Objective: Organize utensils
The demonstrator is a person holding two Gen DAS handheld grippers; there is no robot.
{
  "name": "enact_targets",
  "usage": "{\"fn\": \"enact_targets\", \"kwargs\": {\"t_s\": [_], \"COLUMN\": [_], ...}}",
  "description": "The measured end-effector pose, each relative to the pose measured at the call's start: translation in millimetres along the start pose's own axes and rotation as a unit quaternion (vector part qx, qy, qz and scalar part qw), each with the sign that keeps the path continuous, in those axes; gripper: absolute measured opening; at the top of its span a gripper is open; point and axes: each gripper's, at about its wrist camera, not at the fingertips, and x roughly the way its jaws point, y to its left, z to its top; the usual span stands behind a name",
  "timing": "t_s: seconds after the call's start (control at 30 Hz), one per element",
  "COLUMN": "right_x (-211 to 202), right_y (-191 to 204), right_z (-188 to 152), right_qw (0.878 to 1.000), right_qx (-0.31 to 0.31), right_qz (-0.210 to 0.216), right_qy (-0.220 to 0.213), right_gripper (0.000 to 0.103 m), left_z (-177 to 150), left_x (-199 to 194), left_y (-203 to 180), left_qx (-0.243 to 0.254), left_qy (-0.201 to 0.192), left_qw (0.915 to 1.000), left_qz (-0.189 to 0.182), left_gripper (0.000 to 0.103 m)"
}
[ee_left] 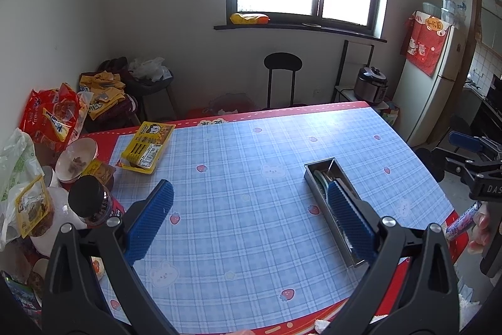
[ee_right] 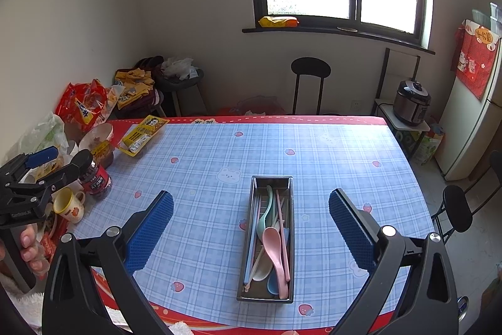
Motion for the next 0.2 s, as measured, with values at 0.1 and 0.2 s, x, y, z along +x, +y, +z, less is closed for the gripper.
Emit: {"fn": "enact_targets", "kwargs": {"t_s": [0.1,0.2], "right_x": [0.1,-1.0], "right_y": [0.0,-0.2], "right_z": [-0.1,-0.2], "right_qw": [1.000,1.000], "right_qx": [0.000,0.001], "right_qz": [0.000,0.001], "right_qy": [0.000,0.002], "right_gripper": [0.097,0.097], "left_z": [1.5,1.9], "left_x": [-0.8,-1.5], "left_y": [3.1,5.9], "left_qx": [-0.011,-0.018], "left_qy": [0.000,-0.001], "left_qw": [0.9999,0.9997], "left_qz": [-0.008,-0.015], "left_gripper": [0.097,0.097]}}
